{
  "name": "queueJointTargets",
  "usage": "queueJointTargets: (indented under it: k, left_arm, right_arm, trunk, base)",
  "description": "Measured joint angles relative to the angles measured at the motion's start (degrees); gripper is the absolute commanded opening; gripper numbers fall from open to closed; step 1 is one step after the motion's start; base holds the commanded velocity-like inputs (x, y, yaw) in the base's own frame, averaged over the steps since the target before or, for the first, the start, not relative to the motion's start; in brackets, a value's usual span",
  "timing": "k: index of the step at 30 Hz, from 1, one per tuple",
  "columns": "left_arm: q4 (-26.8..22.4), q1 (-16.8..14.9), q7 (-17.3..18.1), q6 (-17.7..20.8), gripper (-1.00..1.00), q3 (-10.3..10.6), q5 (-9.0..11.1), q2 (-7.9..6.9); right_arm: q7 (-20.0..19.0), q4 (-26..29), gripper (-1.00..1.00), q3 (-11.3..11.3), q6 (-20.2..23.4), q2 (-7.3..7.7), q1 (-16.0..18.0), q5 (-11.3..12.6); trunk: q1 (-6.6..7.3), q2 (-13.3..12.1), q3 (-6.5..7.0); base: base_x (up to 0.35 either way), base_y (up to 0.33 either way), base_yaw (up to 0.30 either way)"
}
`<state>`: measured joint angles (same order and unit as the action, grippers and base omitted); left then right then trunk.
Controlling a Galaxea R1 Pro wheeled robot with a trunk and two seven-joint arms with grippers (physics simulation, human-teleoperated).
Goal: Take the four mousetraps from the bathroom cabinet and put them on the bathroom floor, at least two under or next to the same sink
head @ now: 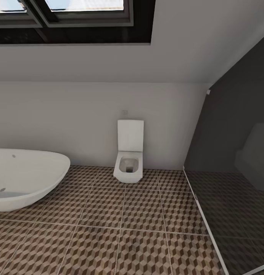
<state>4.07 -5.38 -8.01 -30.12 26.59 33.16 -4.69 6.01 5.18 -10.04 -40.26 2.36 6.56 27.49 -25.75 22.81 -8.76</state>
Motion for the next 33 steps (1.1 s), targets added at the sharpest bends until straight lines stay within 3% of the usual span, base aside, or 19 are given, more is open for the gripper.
queueJointTargets:
  k: [33]
  left_arm:
    - [0.00,0.00,0.00,0.02,-1.00,0.00,0.01,0.00]
  right_arm:
    - [0.00,0.03,-1.00,0.00,0.00,0.00,0.00,-0.02]
  trunk:
    - [0.00,0.00,0.00]
  base:
    - [0.000,0.000,0.000]
